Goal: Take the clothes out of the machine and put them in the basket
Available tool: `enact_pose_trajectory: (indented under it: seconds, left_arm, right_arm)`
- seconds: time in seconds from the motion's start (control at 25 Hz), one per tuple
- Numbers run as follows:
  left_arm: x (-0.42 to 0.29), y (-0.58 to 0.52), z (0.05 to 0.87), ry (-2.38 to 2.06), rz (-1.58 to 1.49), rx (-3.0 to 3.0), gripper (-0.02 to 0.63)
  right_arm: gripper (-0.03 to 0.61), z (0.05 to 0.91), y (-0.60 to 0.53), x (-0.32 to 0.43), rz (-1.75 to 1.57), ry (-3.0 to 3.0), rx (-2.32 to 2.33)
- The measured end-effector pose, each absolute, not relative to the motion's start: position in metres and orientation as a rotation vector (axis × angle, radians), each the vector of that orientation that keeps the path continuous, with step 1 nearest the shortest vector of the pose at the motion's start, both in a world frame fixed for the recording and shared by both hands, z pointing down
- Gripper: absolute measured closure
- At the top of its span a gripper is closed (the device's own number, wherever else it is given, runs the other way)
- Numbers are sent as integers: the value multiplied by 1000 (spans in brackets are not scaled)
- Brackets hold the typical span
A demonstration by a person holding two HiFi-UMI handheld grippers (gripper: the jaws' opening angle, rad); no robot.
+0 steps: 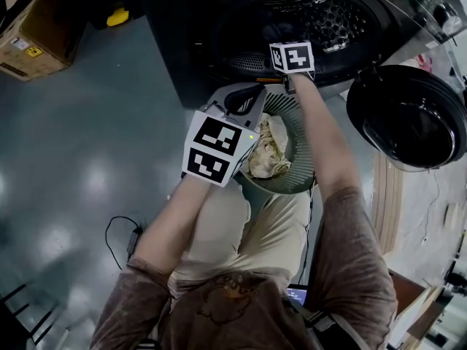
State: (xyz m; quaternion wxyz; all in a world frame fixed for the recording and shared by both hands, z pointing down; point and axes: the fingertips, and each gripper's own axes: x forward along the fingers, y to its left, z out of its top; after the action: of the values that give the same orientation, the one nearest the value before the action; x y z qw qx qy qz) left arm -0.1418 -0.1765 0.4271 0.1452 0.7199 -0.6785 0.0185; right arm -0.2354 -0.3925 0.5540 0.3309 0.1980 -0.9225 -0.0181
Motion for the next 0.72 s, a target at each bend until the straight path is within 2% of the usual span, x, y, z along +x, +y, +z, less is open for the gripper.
enact_pose_trajectory:
  seconds: [0.08,0.24,0.44,0.72]
  left_arm:
    - [-141,-176,426,-1953,55,2076,606]
    - [-140,-175,425,-1955,58,2076,606]
    - [-137,-175,423,-1957,69,2083,606]
    - [-130,-173,423,-1961,86,2084,606]
  right_arm:
    - [366,551,-398,-231,-49,-2416,546]
    - [486,542,-401,-226,13,-2456,579]
    - [524,527,-390,-218,6,-2499,574]
    - [534,483,-366,-167,1,-2600,616]
